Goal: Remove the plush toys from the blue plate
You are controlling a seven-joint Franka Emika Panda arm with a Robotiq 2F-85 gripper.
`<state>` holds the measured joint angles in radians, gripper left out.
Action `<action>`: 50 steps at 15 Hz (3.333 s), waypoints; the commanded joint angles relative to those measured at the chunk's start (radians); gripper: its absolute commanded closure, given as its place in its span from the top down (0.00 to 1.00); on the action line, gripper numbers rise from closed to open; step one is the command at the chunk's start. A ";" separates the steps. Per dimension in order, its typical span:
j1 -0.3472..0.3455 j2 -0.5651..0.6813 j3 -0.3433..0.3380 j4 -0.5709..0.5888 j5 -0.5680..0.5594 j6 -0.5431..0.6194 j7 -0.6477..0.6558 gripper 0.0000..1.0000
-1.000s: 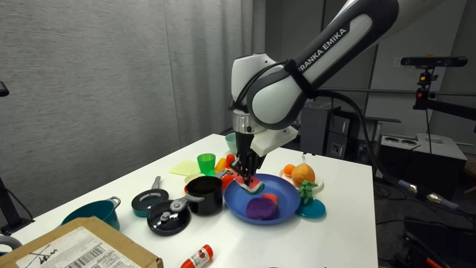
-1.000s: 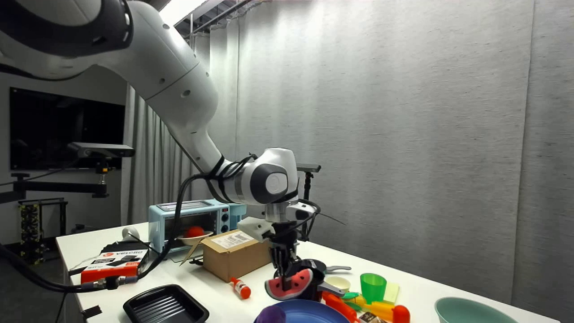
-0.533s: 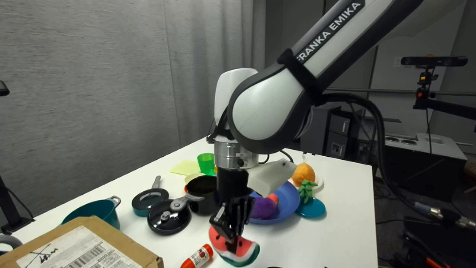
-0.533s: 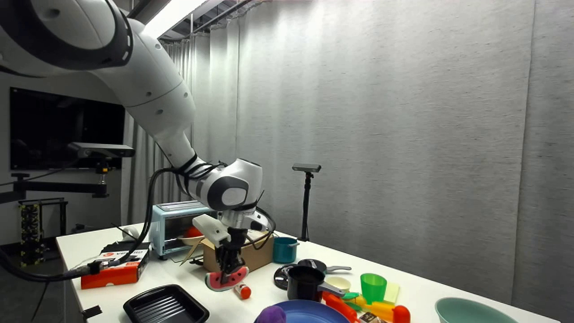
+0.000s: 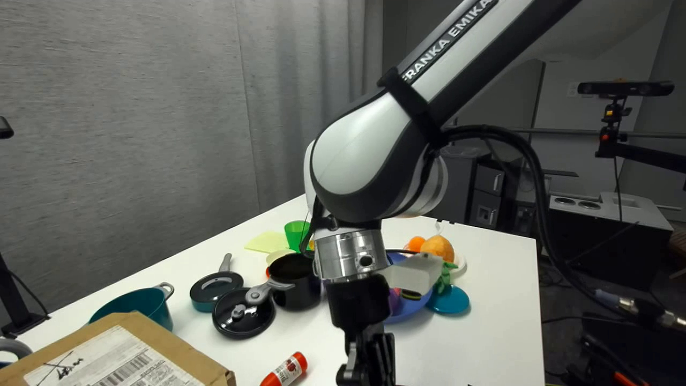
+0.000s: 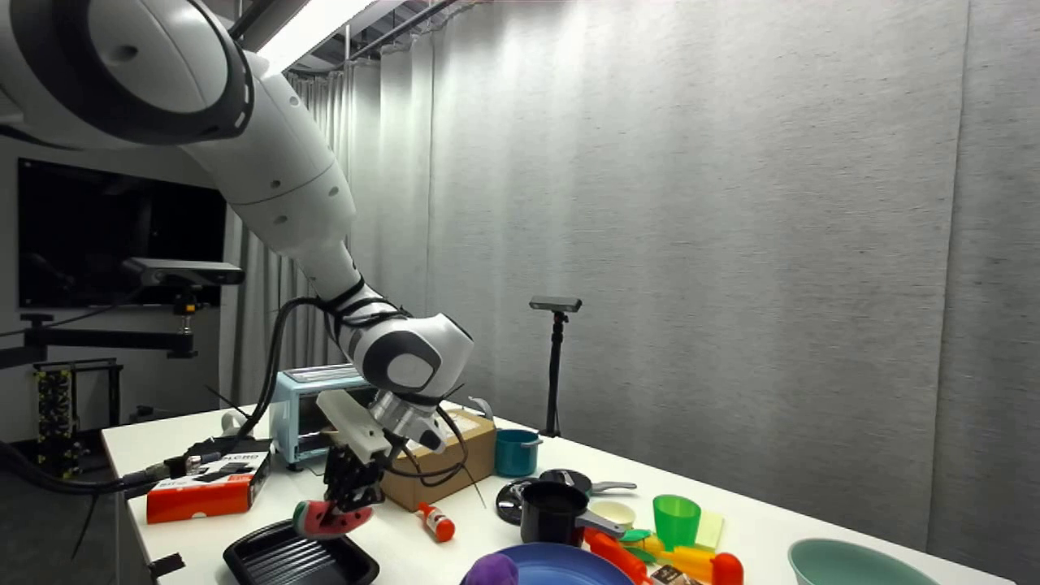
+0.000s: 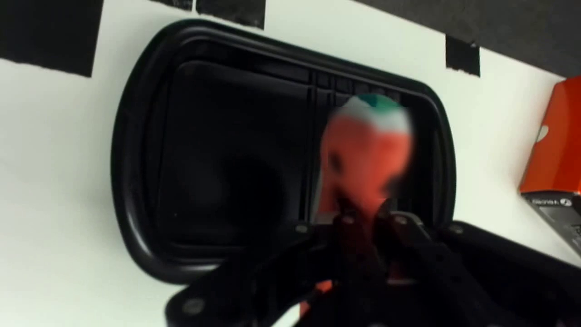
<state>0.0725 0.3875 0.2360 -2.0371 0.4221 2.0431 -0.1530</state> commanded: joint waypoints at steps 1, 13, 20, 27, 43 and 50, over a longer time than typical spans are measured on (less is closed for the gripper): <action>-0.016 0.096 -0.002 0.092 0.022 -0.182 -0.081 0.02; 0.013 -0.021 -0.117 0.092 -0.240 0.127 0.016 1.00; 0.031 -0.027 -0.284 0.017 -0.532 0.351 0.293 1.00; 0.040 -0.007 -0.337 -0.031 -0.687 0.352 0.543 1.00; -0.042 -0.033 -0.184 -0.100 -0.239 0.512 0.347 1.00; -0.087 -0.028 -0.136 -0.085 -0.102 0.426 0.199 1.00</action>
<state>0.0163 0.3615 0.0651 -2.1217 0.2554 2.5177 0.1152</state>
